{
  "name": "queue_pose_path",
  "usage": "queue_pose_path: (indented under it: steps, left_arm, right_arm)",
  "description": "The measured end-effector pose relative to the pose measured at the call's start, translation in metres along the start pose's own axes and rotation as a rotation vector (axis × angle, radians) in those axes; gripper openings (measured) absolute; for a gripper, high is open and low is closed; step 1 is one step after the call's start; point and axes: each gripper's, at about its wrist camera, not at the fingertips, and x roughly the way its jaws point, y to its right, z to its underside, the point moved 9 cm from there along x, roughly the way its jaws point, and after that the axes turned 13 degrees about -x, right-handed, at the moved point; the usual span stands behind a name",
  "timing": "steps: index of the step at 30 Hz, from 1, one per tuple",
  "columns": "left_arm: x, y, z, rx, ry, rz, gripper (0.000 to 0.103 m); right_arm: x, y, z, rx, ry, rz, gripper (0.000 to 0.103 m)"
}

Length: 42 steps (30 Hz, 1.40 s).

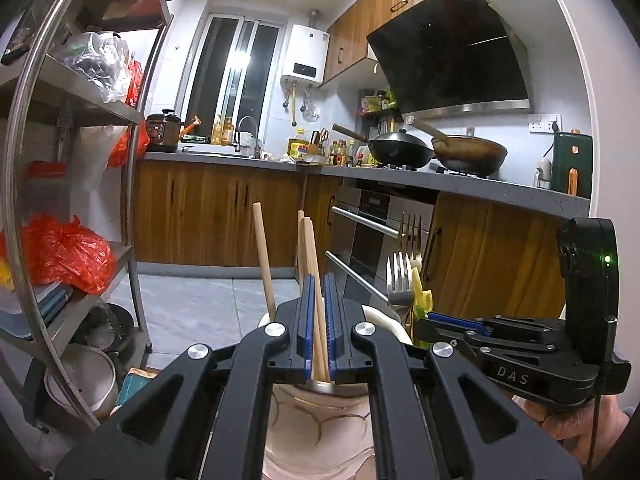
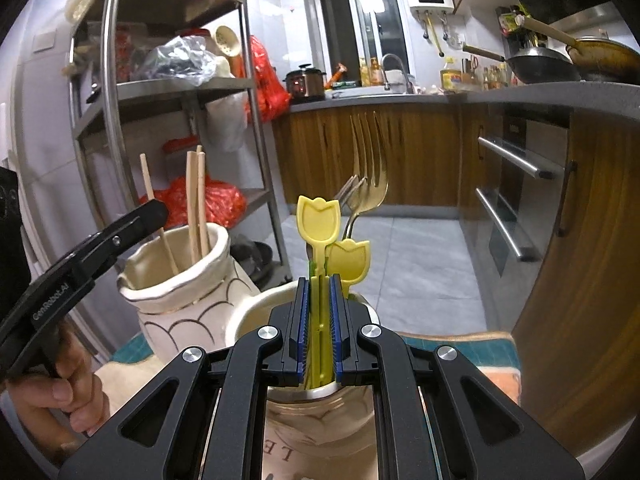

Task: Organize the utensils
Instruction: 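Lower the chopstick and yellow utensil into the holder cups and open both tools, then withdraw both open tools back over the table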

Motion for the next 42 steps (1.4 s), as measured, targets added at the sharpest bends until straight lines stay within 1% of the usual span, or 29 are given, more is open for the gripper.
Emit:
queue_pose_path:
  steps: [5,6,7,9,12,14,15,19,27,29,35,38,42]
  left_arm:
    - [-0.001,0.000,-0.001,0.002,0.001,-0.001,0.005]
    - [-0.002,0.001,-0.001,0.003,0.004,-0.004,0.005]
    - [-0.003,0.001,-0.001,0.003,0.006,-0.004,0.005]
    - [-0.006,0.001,-0.002,0.004,0.010,0.000,0.005]
    - [-0.013,0.003,-0.003,0.013,0.011,0.005,0.011]
    - [-0.019,0.002,-0.005,0.014,0.019,0.005,0.018]
    - [-0.022,0.002,-0.007,0.013,0.022,0.006,0.019]
    - [-0.032,-0.006,-0.010,0.011,0.023,-0.006,0.020]
    - [-0.060,-0.019,0.001,-0.007,0.000,-0.019,0.020]
    - [-0.067,-0.021,0.008,-0.009,-0.022,-0.025,0.020]
    - [-0.068,-0.026,0.044,0.001,-0.163,-0.043,0.020]
    - [-0.067,-0.023,0.065,0.007,-0.247,-0.029,0.020]
    - [-0.066,-0.017,0.092,0.026,-0.343,-0.016,0.020]
  right_arm:
    - [0.000,0.001,0.000,0.000,0.000,0.001,0.011]
    - [-0.001,0.001,0.000,-0.002,0.002,0.000,0.013]
    - [-0.001,0.001,0.000,-0.004,0.005,0.003,0.018]
    - [-0.004,0.001,-0.001,-0.004,0.016,0.004,0.021]
    - [-0.012,0.001,-0.004,-0.007,0.036,0.003,0.022]
    - [-0.019,0.001,-0.007,-0.009,0.055,-0.003,0.022]
    - [-0.023,0.001,-0.008,-0.011,0.064,-0.002,0.022]
    - [-0.036,0.002,-0.009,-0.016,0.082,0.002,0.022]
    - [-0.059,-0.005,0.013,-0.022,0.039,-0.006,0.022]
    - [-0.062,-0.010,0.022,-0.025,0.012,-0.020,0.022]
    - [-0.059,-0.022,0.059,-0.016,-0.100,-0.067,0.022]
    - [-0.053,-0.031,0.084,-0.010,-0.185,-0.098,0.022]
    - [-0.049,-0.040,0.108,-0.009,-0.267,-0.122,0.022]
